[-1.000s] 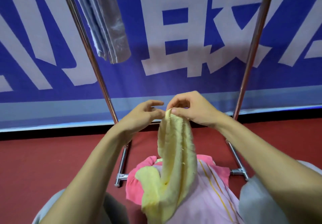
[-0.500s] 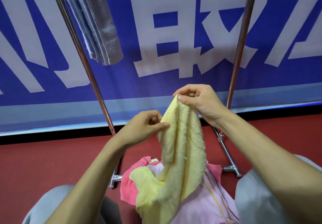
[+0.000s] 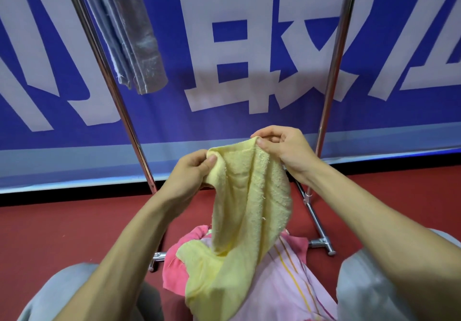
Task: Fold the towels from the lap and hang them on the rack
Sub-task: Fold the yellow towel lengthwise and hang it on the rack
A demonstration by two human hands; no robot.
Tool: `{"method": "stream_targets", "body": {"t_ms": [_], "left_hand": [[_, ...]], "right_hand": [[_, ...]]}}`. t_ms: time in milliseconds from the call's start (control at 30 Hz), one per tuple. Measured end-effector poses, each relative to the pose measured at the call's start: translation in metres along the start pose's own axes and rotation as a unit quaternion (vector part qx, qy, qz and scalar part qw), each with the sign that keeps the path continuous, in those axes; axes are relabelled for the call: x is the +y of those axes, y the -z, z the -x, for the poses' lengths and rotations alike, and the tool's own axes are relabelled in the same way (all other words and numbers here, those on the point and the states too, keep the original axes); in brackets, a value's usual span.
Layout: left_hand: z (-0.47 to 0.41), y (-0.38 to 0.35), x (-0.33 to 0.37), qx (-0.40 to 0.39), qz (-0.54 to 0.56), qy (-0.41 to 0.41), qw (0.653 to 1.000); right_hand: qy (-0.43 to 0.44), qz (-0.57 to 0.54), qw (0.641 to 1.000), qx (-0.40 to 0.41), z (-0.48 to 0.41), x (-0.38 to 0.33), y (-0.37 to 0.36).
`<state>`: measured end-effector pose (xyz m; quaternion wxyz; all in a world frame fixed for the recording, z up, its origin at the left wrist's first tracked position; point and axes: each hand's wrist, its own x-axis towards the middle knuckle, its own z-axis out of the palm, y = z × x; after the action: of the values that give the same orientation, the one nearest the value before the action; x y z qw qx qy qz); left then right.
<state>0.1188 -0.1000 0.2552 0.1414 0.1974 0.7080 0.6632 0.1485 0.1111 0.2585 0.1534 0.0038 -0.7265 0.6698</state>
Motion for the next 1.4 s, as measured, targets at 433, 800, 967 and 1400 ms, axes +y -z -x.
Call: {"method": "stream_targets", "body": {"t_ms": [433,800,967,1400], "left_hand": [[-0.002,0.032,0.015,0.001,0.261,-0.015,0.965],[0.001,0.044,0.019,0.143,0.306,-0.025,0.941],[0.001,0.049,0.021,0.199,0.358,-0.004,0.912],[-0.001,-0.002,-0.008,0.042,0.047,0.033,0.997]], "right_hand": [[0.038,0.26,0.951,-0.163,-0.007,0.018,-0.012],[-0.021,0.452,0.883,-0.125,-0.001,0.051,-0.002],[-0.108,0.473,0.856,-0.176,0.0,0.057,0.003],[-0.219,-0.041,0.971,-0.09,0.013,0.015,-0.021]]}}
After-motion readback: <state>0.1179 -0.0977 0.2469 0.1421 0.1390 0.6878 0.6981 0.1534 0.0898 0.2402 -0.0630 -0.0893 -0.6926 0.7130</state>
